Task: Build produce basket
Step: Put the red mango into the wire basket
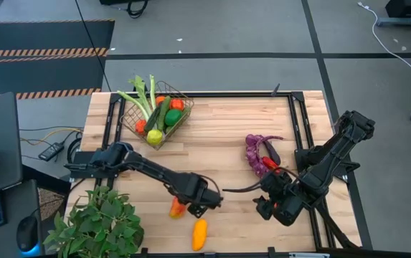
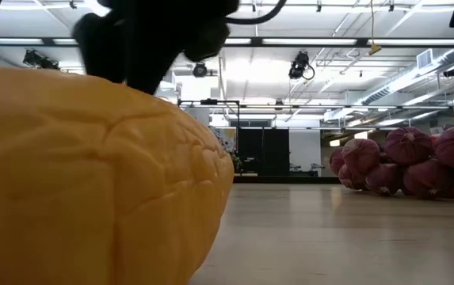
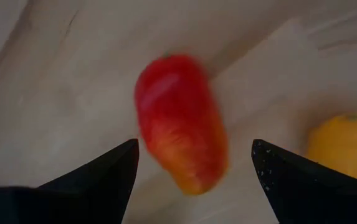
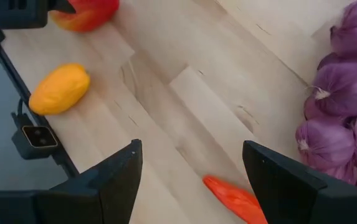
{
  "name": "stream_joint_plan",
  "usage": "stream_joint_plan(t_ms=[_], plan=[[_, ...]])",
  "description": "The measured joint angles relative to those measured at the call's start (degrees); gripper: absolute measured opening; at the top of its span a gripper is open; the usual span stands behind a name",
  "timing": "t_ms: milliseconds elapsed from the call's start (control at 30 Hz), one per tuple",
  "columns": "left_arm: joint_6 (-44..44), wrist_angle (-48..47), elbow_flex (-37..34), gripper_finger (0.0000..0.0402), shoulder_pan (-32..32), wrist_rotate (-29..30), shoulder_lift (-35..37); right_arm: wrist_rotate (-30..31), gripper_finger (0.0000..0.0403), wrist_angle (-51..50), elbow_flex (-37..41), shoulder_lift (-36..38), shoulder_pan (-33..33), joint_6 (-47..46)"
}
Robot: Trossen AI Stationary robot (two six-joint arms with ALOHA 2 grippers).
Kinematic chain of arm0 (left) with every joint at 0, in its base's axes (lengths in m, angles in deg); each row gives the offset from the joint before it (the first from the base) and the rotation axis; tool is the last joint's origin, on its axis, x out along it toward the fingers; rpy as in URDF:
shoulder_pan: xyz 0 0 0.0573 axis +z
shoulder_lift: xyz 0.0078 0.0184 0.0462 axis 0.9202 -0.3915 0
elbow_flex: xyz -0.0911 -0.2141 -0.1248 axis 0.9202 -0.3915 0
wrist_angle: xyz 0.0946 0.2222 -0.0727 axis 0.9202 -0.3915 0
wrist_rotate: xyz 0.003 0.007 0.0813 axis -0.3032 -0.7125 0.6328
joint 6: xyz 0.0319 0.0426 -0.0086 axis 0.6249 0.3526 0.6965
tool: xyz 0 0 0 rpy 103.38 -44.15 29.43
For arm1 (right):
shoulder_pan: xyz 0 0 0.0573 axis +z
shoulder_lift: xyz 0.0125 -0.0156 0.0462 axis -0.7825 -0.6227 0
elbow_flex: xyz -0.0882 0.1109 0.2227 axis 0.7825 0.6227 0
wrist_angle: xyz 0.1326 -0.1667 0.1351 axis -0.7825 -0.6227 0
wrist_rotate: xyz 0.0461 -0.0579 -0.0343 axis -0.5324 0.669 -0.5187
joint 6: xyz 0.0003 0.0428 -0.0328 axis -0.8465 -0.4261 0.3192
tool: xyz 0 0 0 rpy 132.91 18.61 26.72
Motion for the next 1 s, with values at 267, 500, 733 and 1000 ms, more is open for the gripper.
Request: stream_joint_plan(t_ms=[267,500,733,1000], plan=[[-7.45,6.65,-7.84,0.0319,-0.94,-1.08,0.02,0.02,0.0279,0.62,-0.02,0.00,1.02,7.28],[-11.87,11.30,-14.20,0.0319,-0.96,-2.88,0.11,-1.67,0.0279,1.45,0.00,0.00,3.44,9.61],[-7.55,10.91,-14.02,0.0295,-0.57,-4.24,0.03,-2.69,0.0279,1.41,-0.01,0.00,6.14,7.50],[9.74,-6.74,-4.42,0.0258,5.08,5.23,1.59,-1.24,0.0279,0.69,0.00,0.00,6.55,3.25]])
